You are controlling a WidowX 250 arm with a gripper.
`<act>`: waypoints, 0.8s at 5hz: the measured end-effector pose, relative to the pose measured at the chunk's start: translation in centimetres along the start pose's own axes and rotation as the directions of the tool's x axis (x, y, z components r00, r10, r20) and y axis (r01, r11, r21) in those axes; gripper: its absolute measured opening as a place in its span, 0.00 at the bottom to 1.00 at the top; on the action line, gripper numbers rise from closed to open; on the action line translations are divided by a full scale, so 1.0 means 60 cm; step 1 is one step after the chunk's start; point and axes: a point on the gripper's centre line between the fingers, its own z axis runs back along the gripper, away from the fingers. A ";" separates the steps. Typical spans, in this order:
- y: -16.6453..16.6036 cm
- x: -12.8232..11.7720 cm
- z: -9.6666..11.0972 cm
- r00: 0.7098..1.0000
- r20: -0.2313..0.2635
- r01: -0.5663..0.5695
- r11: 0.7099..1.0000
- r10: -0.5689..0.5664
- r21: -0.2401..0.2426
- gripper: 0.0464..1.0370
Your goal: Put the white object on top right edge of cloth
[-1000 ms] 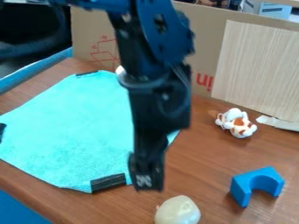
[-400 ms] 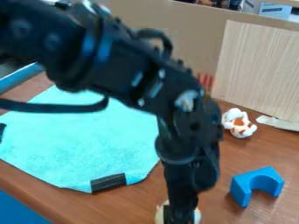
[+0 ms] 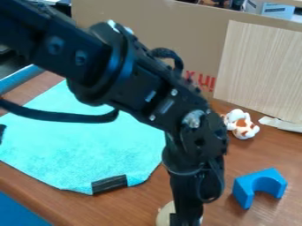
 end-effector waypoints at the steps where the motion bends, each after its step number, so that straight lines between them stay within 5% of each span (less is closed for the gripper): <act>1: 0.004 -0.010 -0.012 1.000 -0.026 -0.016 1.000 0.015 -0.011 0.96; 2: 0.002 -0.013 -0.020 0.998 -0.046 -0.033 0.999 0.031 -0.023 0.94; 3: 0.005 -0.008 -0.019 0.998 -0.043 -0.053 0.998 0.052 -0.023 0.75; 4: 0.005 -0.012 -0.018 0.997 -0.046 -0.065 0.997 0.063 -0.040 0.74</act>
